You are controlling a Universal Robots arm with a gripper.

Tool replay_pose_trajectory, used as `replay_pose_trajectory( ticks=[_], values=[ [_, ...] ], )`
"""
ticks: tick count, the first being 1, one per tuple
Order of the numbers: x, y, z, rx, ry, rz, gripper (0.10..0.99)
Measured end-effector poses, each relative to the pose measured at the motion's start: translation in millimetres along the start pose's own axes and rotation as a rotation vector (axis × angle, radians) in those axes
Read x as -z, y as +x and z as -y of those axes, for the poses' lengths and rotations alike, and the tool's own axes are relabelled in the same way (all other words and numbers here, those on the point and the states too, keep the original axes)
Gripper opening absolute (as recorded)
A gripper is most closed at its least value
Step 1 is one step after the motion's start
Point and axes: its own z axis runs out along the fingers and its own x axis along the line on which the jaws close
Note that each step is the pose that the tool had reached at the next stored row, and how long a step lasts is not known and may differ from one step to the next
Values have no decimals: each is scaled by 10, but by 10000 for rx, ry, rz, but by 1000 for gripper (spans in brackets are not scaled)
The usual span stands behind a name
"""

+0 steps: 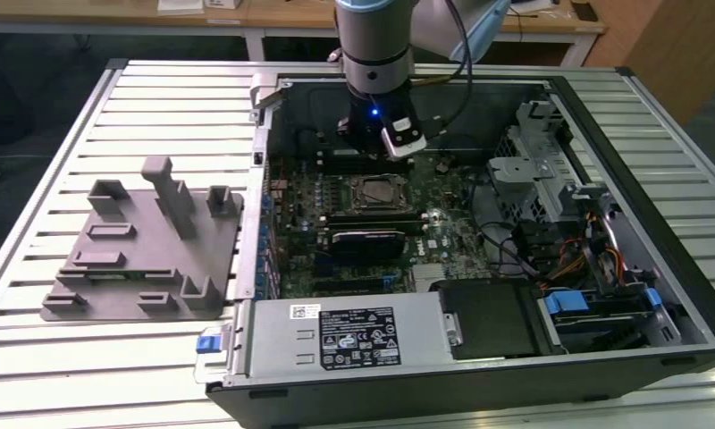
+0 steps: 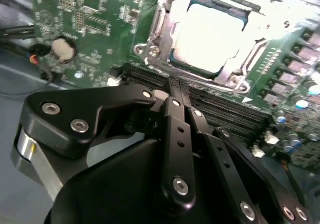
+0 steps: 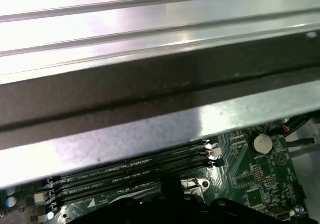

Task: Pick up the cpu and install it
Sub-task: 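Install the first cpu locking lever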

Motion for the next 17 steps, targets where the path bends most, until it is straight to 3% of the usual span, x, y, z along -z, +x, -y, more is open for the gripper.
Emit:
replay_pose_trajectory(
  ticks=[2,3,13,17],
  values=[
    [-4,-20,-5,-9,181,-175,106],
    [-5,-25,-5,-4,261,-206,106],
    [2,-50,63,60,811,-159,106],
    [11,-69,134,62,873,-186,106]
  ],
)
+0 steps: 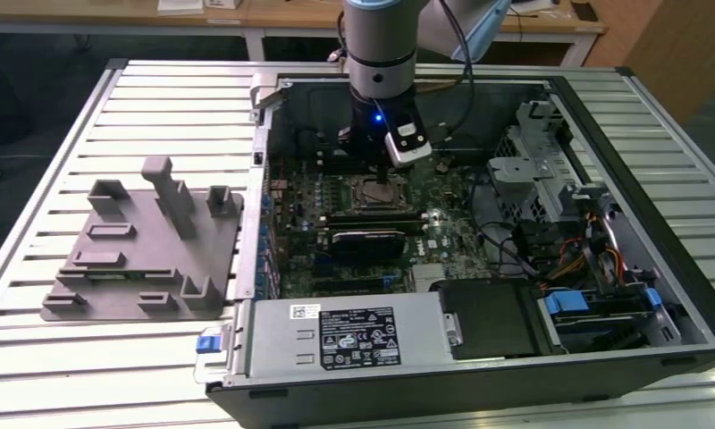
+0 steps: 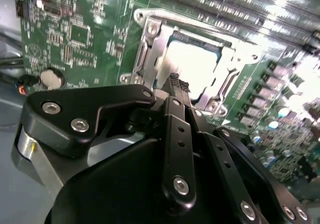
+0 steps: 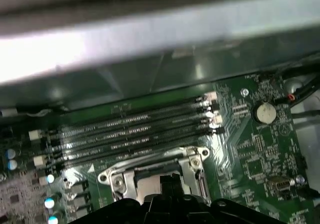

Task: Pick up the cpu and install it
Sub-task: 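Install the first cpu locking lever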

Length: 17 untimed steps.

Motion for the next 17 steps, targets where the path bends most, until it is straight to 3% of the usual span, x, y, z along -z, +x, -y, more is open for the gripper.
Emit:
replay_pose_trajectory(
  ticks=[6,7,9,10,17],
  values=[
    [4,-33,140,-5,21,-57,106],
    [4,-38,161,-8,33,-102,106],
    [1,-47,179,-21,78,-300,106],
    [2,-48,180,-22,91,-341,106],
    [22,-50,179,-23,96,-361,106]
  ],
)
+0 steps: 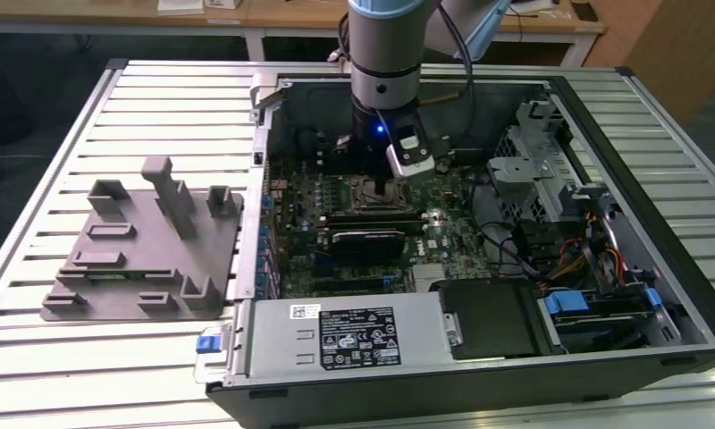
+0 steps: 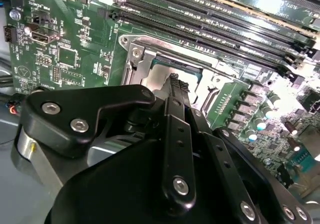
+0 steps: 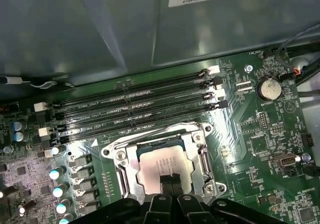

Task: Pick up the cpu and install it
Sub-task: 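Install the first cpu locking lever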

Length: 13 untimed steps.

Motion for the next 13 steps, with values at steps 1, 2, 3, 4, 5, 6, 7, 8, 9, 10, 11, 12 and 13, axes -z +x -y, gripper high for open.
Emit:
replay_pose_trajectory(
  ticks=[1,2,3,4,5,6,7,8,9,10,11,12,13],
  values=[
    [22,-1,-2,0,1,0,106],
    [48,-3,-3,0,0,1,106],
    [78,-5,-5,0,0,0,106],
    [110,-7,-8,0,-1,0,106],
    [144,-9,-10,0,0,0,106],
    [179,-11,-13,0,1,0,106],
    [208,-13,-15,0,0,0,106],
    [231,-14,-16,0,1,-1,106],
    [243,-15,-17,0,1,0,106],
    [244,-15,-17,0,-1,0,106],
    [244,-15,-17,0,-3,1,106],
    [244,-15,-17,0,-3,1,106],
    [253,-16,-18,0,0,0,106]
  ],
)
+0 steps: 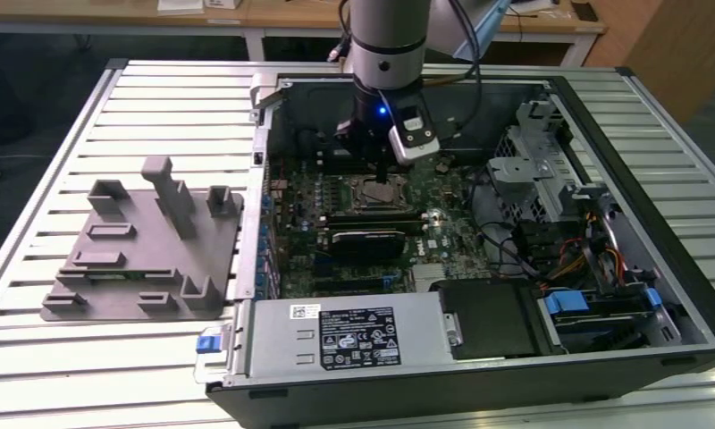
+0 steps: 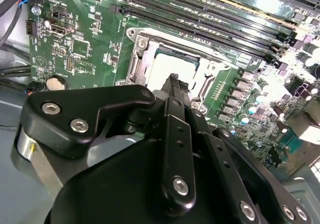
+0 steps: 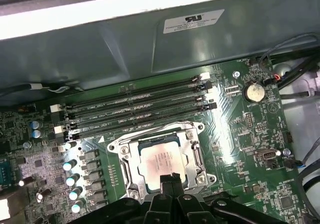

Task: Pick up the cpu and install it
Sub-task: 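Install the second cpu locking lever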

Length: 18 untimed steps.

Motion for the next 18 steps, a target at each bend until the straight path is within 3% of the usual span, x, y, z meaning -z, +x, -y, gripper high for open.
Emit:
replay_pose_trajectory(
  ticks=[11,15,18],
  values=[
    [13,-1,-1,0,0,0,106],
    [75,-5,-5,0,3,0,106],
    [77,-9,12,-2,14,4,106]
  ],
)
